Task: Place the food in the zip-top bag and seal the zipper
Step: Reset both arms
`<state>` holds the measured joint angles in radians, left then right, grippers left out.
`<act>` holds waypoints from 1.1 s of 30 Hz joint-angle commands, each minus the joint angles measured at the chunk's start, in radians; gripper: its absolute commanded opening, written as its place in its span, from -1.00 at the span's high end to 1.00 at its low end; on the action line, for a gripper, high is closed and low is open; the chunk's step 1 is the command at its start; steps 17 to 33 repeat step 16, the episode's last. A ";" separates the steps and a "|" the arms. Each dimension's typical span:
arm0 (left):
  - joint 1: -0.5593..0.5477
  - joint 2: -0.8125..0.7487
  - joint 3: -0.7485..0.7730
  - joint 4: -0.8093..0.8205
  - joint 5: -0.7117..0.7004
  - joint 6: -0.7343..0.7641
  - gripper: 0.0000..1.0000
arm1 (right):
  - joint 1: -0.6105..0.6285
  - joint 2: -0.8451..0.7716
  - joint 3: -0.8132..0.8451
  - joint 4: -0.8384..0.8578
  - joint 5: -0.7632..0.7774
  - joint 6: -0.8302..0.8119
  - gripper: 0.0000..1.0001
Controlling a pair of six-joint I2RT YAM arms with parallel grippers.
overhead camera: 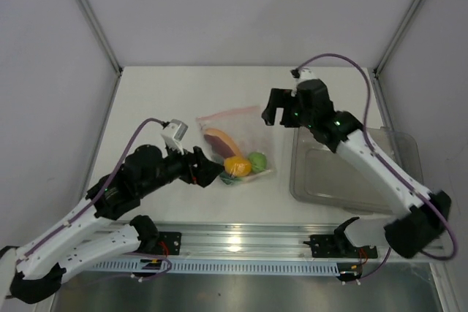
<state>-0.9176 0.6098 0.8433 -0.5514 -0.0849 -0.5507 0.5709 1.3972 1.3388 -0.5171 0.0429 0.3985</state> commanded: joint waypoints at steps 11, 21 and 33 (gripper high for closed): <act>0.316 0.203 -0.027 0.416 0.237 -0.120 -0.99 | -0.008 -0.846 -0.536 -0.067 0.166 0.184 -0.99; 0.350 0.118 -0.224 0.553 0.330 -0.213 -0.99 | -0.006 -1.039 -0.720 0.017 0.092 0.237 -0.99; 0.350 0.118 -0.224 0.553 0.330 -0.213 -0.99 | -0.006 -1.039 -0.720 0.017 0.092 0.237 -0.99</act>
